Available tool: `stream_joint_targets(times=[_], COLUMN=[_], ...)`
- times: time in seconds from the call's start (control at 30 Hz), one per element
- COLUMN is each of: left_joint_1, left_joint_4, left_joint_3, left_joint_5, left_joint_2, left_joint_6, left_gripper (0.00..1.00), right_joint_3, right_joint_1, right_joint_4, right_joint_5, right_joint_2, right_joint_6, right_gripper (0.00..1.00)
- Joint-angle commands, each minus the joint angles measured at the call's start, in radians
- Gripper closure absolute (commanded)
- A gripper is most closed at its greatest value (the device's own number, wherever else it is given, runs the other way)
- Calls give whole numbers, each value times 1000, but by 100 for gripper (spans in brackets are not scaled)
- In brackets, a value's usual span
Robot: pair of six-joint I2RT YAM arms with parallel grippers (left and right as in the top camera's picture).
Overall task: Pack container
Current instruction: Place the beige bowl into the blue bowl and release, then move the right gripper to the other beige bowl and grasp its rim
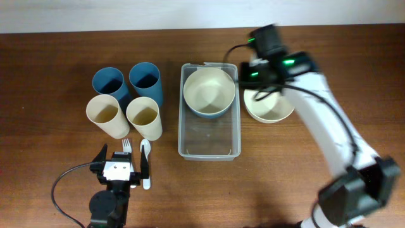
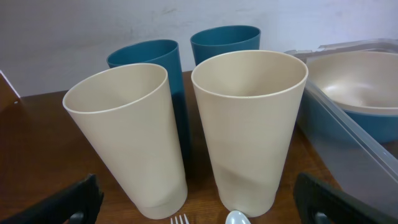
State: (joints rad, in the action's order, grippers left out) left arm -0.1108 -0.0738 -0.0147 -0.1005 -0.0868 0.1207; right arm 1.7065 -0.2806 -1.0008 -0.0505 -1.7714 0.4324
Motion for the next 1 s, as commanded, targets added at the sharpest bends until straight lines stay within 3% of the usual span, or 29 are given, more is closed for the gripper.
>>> stream_joint_targets(times=[0.0,0.23,0.5,0.67,0.83,0.97], left_joint_1=[2,2,2,2,2,2], left_joint_4=[2,2,2,2,2,2], left_joint_3=[5,5,5,5,5,5], left_joint_5=[8,8,7,7,7,7], left_joint_2=[10,10,10,10,10,10], left_joint_6=[16,16,16,16,16,16], left_gripper=[0,0,0,0,0,0], right_joint_3=[29,-26,-142,-171,-172,-184], right_joint_1=[143,335,342,342,341,340], right_joint_4=[-66,-145,-39,-16,-16,-8], right_joint_5=[10,9,10,10,8,9], right_joint_2=[69,22,-112,-203,-270,-297], right_joint_6=[-10,-36,-58,-58,-58,-49], right_gripper=[59,44,36,36,49,49])
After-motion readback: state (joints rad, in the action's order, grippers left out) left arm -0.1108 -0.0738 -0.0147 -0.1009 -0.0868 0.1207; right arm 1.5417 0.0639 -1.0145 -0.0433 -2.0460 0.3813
